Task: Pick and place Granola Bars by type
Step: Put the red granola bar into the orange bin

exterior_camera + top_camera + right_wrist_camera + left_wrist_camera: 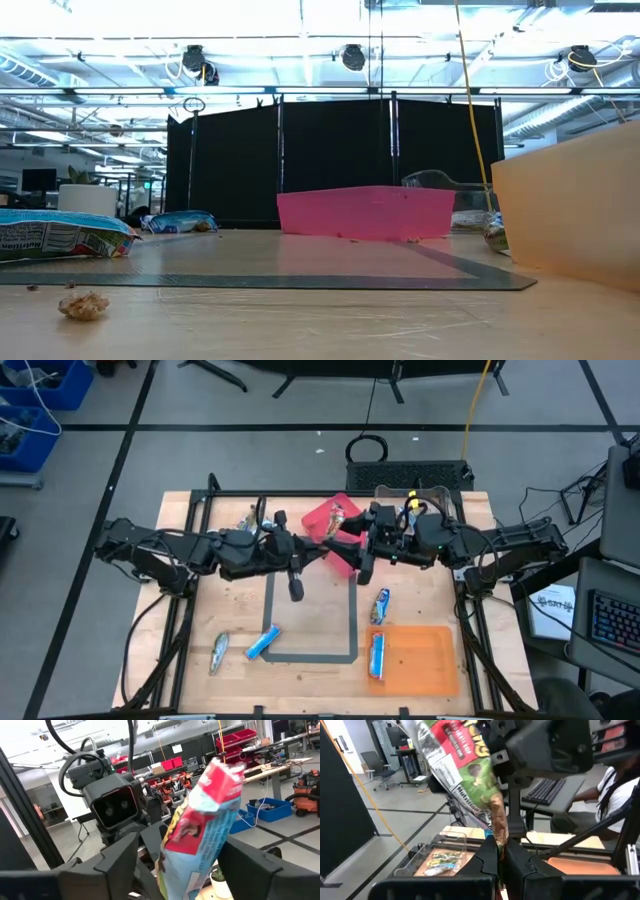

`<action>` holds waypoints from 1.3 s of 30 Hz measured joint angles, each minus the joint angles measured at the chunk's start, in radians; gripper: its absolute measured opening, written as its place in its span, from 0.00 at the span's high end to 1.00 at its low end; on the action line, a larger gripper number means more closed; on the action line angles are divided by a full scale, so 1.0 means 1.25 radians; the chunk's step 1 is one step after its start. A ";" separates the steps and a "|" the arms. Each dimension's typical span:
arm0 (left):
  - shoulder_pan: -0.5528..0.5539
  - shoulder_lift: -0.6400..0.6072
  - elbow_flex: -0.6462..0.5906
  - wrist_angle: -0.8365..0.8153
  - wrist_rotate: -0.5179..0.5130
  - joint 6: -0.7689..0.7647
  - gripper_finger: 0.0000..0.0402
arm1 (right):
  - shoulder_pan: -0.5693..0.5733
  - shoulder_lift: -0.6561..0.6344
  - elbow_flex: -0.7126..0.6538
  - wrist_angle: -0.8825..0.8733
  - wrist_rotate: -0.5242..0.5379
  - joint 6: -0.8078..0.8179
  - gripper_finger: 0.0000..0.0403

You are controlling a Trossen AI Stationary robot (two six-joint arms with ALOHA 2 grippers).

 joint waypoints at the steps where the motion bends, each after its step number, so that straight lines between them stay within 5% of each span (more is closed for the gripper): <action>1: 0.000 0.002 0.000 -0.003 0.000 0.000 0.98 | 0.000 0.000 0.000 0.000 -0.001 0.000 0.42; 14: 0.000 0.002 0.000 0.013 -0.004 -0.004 0.97 | 0.000 0.000 0.000 -0.006 -0.022 0.000 0.69; 23: 0.000 0.002 0.000 0.015 -0.001 -0.044 0.77 | -0.001 0.000 0.000 -0.022 -0.058 -0.021 0.96; 39: -0.001 -0.009 0.000 0.027 0.030 -0.069 0.43 | 0.001 -0.017 -0.001 -0.060 -0.086 -0.042 0.98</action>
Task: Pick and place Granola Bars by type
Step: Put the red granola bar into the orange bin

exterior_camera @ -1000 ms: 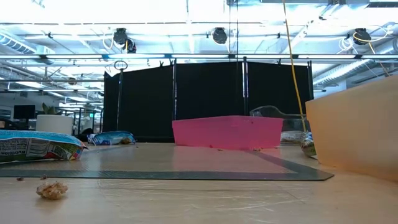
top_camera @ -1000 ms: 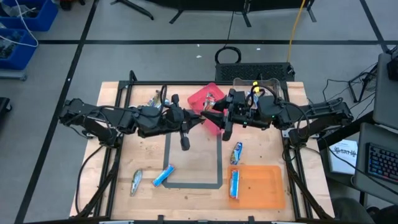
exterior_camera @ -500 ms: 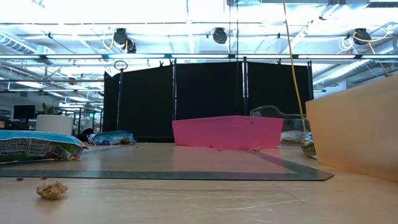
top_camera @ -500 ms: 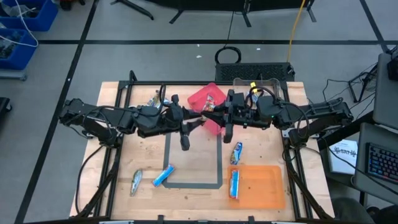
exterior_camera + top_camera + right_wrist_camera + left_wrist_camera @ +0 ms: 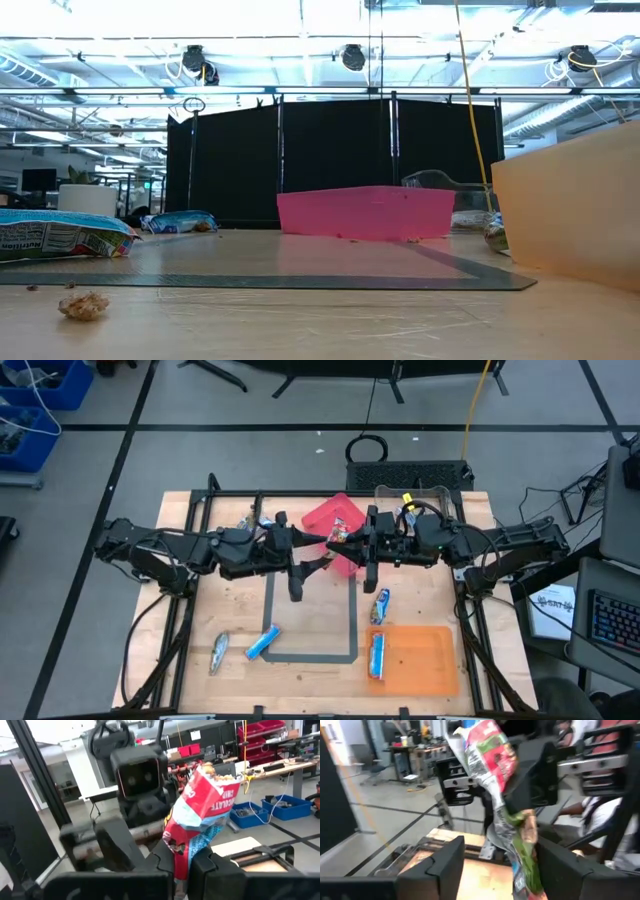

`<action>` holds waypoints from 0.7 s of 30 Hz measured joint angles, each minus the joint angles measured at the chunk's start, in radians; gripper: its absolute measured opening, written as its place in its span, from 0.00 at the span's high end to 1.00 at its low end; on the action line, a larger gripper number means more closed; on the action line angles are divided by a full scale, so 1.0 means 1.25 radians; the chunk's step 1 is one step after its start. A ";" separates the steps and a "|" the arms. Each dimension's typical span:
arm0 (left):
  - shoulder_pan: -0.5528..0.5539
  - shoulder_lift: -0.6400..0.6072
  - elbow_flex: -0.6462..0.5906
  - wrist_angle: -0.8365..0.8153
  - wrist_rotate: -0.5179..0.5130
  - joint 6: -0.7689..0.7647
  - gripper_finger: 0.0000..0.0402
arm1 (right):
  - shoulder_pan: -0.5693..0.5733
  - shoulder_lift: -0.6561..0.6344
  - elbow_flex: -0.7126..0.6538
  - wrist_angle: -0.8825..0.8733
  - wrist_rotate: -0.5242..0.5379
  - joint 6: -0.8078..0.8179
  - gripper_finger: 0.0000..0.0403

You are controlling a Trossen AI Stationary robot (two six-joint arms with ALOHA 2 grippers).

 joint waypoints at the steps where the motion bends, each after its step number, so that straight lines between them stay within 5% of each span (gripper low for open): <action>1: 0.002 -0.007 0.000 -0.003 0.011 0.000 0.41 | 0.000 -0.002 0.000 -0.002 0.000 0.000 0.98; 9: 0.002 -0.059 0.001 -0.090 0.012 -0.016 0.27 | 0.000 -0.050 0.000 -0.050 0.002 0.006 0.99; 16: 0.002 -0.111 0.001 -0.185 -0.039 -0.026 0.26 | 0.008 -0.089 0.000 -0.070 0.008 0.070 0.99; 21: 0.002 -0.150 0.001 -0.285 -0.082 -0.073 0.29 | 0.061 -0.112 0.000 -0.112 0.141 0.119 0.99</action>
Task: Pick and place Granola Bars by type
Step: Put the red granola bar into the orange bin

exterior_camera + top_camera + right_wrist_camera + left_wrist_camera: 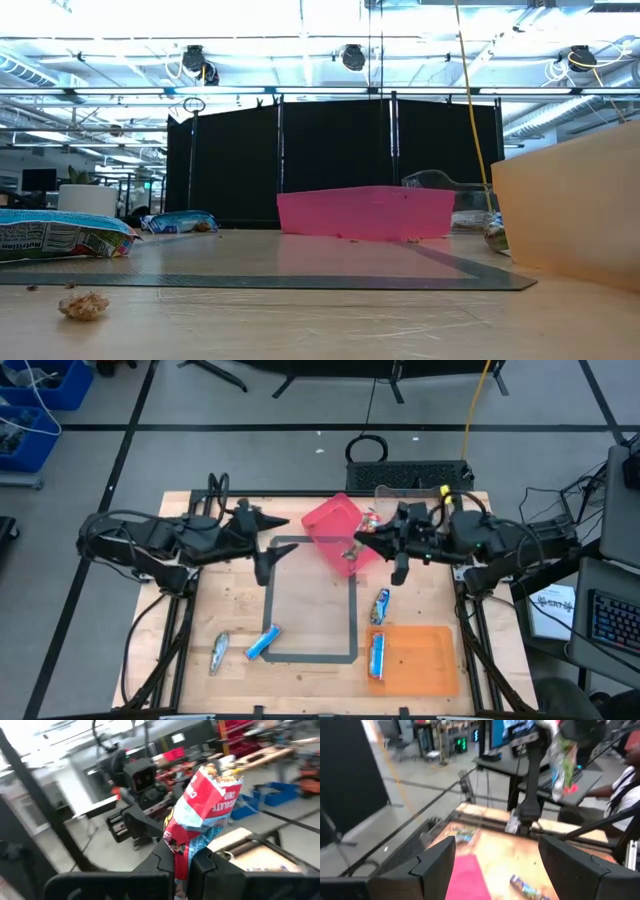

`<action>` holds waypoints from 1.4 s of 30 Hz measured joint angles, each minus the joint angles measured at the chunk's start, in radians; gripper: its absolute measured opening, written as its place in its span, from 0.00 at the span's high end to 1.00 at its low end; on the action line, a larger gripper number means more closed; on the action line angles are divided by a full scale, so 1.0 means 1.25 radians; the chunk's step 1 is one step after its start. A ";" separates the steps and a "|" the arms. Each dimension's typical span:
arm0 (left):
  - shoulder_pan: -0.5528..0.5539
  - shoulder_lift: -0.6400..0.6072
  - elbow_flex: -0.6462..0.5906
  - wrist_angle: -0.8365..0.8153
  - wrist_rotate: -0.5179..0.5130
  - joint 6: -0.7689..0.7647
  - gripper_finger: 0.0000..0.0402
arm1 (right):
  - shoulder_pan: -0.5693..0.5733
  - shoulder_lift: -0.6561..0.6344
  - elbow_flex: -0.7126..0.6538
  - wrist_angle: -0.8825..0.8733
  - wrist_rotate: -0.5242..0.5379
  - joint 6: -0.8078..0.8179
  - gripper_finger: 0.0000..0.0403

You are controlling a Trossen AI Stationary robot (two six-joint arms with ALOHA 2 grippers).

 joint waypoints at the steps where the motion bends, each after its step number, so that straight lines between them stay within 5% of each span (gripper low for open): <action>1: 0.000 -0.007 0.000 -0.021 -0.005 -0.016 0.30 | 0.015 -0.005 0.000 -0.006 0.035 0.008 0.99; 11: 0.000 -0.069 0.000 -0.203 -0.006 -0.090 0.38 | 0.187 -0.023 0.048 -0.147 0.371 0.085 0.99; 24: 0.000 -0.172 0.000 -0.271 -0.012 -0.127 0.31 | 0.337 0.048 0.195 -0.219 0.633 0.097 0.99; 30: 0.000 -0.214 0.000 -0.310 -0.013 -0.129 0.28 | 0.383 0.082 0.198 -0.217 0.687 0.226 0.99; 42: 0.000 -0.242 0.000 -0.364 -0.012 -0.148 0.31 | 0.420 0.208 0.197 -0.330 0.637 0.688 0.99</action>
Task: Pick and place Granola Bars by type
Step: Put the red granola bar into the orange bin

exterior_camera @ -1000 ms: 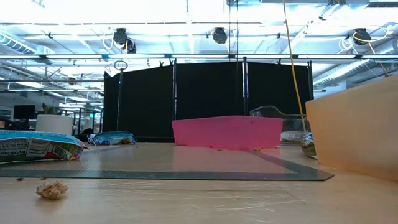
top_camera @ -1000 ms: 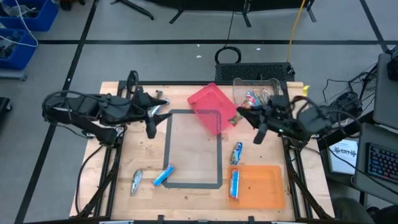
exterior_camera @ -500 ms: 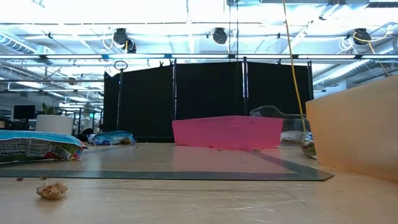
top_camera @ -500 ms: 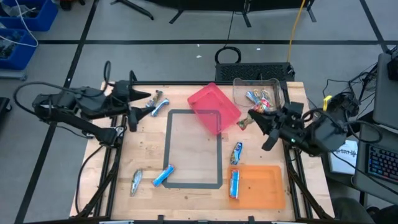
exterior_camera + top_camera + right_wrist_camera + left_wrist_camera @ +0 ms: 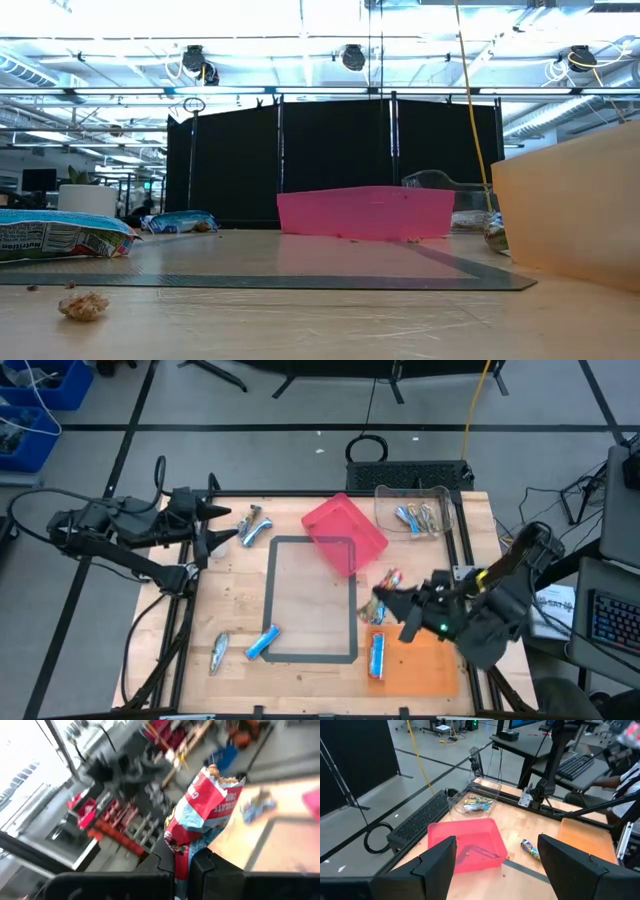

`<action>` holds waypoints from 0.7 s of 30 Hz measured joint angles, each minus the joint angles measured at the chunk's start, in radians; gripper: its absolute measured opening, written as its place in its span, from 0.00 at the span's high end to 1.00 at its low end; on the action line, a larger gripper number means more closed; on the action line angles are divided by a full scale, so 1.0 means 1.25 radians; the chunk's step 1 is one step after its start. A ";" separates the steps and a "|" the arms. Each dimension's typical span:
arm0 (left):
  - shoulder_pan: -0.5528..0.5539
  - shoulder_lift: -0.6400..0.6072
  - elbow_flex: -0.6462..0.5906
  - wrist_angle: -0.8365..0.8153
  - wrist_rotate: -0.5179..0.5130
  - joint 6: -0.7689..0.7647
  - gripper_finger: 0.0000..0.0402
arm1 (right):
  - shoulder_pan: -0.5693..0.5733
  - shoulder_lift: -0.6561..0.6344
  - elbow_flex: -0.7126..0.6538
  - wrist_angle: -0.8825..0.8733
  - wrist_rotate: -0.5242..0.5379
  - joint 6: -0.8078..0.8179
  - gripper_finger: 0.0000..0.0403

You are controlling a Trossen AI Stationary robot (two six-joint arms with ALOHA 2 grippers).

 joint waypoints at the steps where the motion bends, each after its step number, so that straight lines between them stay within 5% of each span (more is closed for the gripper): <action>1: 0.000 0.000 0.000 -0.005 0.000 0.001 0.31 | 0.002 0.006 0.000 -0.050 -0.025 0.066 0.99; 8: 0.000 0.000 0.000 -0.024 0.001 0.002 0.31 | -0.018 0.056 -0.001 -0.447 -0.297 0.488 0.99; 21: 0.000 0.001 0.000 -0.026 0.002 -0.002 0.31 | -0.019 0.104 -0.005 -0.589 -0.612 0.684 0.99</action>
